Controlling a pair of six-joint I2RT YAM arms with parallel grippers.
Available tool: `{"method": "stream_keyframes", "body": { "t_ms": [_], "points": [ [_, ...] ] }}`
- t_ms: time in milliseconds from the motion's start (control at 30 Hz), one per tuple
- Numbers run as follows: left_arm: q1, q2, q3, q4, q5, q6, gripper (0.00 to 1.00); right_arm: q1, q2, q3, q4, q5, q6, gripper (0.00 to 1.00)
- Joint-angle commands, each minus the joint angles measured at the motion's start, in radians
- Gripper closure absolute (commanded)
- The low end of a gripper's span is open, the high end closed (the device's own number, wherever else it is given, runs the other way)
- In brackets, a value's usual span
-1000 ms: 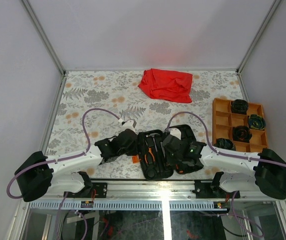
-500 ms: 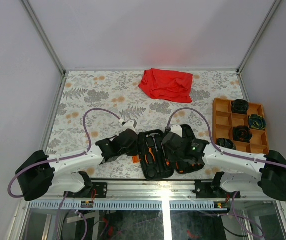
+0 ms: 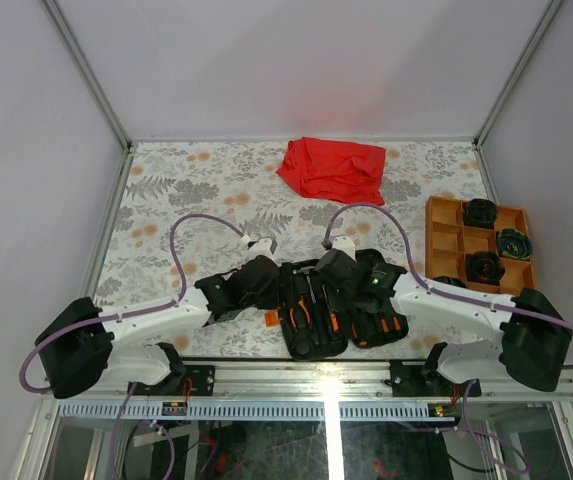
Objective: Sort the tools into containers
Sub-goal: Place the screwdriver in the storage box.
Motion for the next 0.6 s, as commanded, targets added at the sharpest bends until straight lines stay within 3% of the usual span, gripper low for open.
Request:
{"method": "stream_keyframes", "body": {
  "t_ms": [0,567],
  "points": [
    [-0.007,0.018,0.030,0.005,-0.009,0.015,0.25,-0.038,0.050,0.028,0.027,-0.071,-0.041,0.82],
    [-0.006,-0.004,0.005,0.007,-0.025,-0.005,0.25,-0.074,0.136,0.027,0.060,-0.088,-0.083,0.85]
  ]
}}
